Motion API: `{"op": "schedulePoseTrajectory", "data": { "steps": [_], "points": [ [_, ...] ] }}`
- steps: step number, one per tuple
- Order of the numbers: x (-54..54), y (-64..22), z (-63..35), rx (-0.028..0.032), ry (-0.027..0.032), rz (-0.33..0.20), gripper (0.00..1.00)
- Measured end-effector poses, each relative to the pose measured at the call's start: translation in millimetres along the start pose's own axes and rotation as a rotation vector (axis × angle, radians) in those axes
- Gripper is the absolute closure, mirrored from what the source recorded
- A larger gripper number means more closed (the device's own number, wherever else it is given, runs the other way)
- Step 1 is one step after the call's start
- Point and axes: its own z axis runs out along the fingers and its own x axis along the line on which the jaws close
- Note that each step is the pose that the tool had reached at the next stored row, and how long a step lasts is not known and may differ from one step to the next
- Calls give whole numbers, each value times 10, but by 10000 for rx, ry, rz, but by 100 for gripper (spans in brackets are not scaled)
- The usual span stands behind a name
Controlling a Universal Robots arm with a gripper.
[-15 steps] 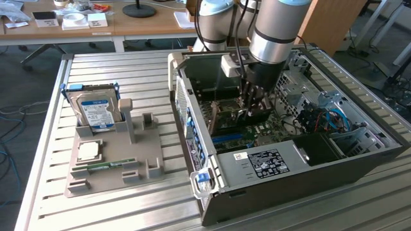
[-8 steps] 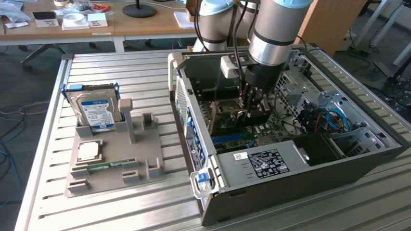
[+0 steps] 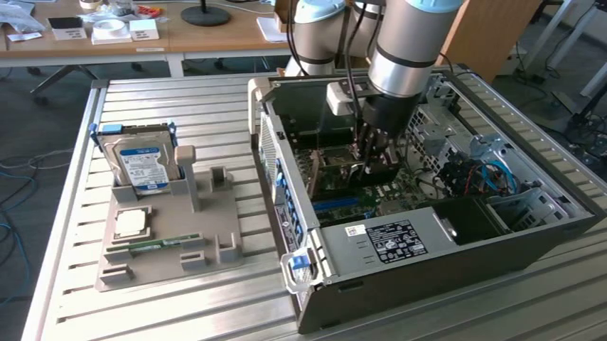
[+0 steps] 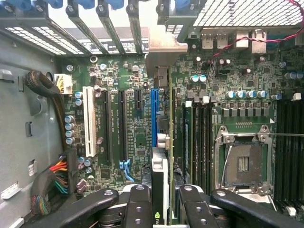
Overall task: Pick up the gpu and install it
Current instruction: 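Insert the gpu into the slot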
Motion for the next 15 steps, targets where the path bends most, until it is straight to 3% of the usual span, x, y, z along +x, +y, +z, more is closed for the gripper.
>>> {"op": "schedulePoseTrajectory", "data": {
  "steps": [1,15],
  "points": [
    [1,-1,0,-30,4,0,73],
    [30,-11,20,-32,5,1,73]
  ]
}}
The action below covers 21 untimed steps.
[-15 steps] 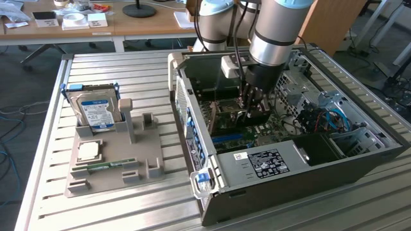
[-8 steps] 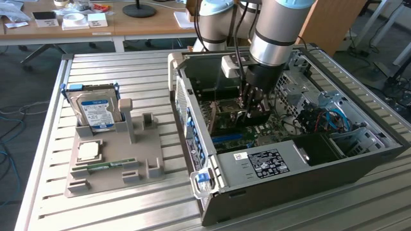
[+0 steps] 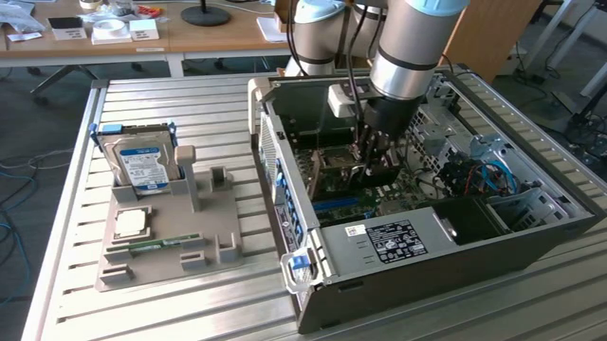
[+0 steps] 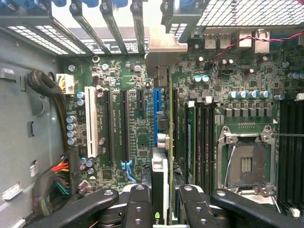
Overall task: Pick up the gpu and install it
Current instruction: 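Insert the gpu into the slot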
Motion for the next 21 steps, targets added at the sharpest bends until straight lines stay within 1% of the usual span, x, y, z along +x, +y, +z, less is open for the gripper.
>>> {"op": "schedulePoseTrajectory", "data": {
  "steps": [2,7,11,16,21],
  "points": [
    [5,16,4,1,-2,-1,73],
    [21,88,10,0,-1,-2,73],
    [62,97,11,0,-11,-2,73],
    [62,97,10,-1,-10,-2,73],
    [65,136,10,0,-10,-2,73]
  ]
}}
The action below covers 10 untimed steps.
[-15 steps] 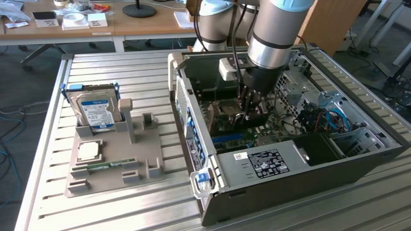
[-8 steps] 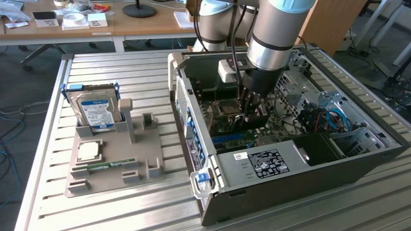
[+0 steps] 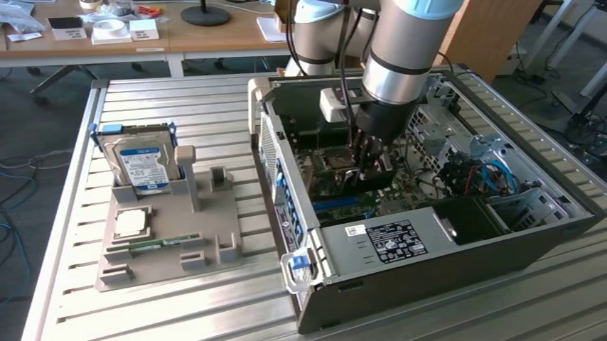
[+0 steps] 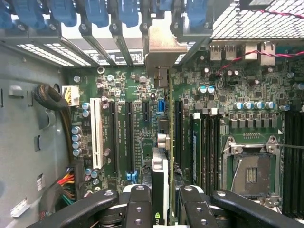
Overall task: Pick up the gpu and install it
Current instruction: 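Insert the gpu into the slot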
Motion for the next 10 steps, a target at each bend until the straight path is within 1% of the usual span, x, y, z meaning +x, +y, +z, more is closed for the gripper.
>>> {"op": "schedulePoseTrajectory", "data": {
  "steps": [5,10],
  "points": [
    [18,14,0,0,0,2,73],
    [20,50,2,-1,0,0,73]
  ]
}}
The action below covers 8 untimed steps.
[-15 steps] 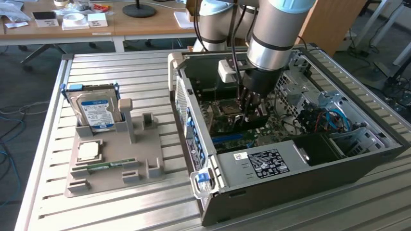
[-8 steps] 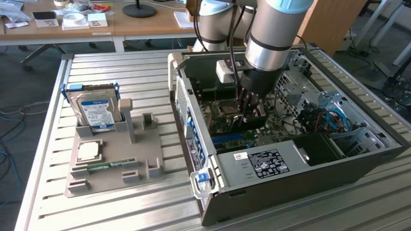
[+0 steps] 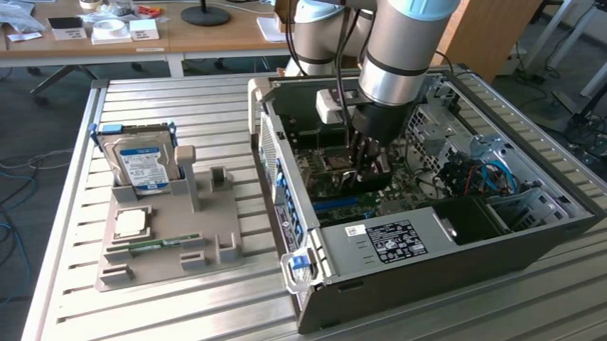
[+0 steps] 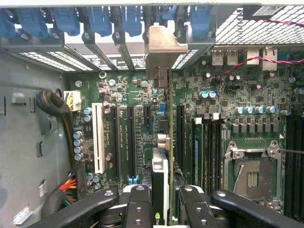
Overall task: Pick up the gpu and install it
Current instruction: 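Insert the gpu into the slot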
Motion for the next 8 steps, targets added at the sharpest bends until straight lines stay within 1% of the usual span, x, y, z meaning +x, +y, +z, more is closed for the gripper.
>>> {"op": "schedulePoseTrajectory", "data": {
  "steps": [4,8],
  "points": [
    [0,3,0,0,0,0,73],
    [2,39,0,2,0,1,73]
  ]
}}
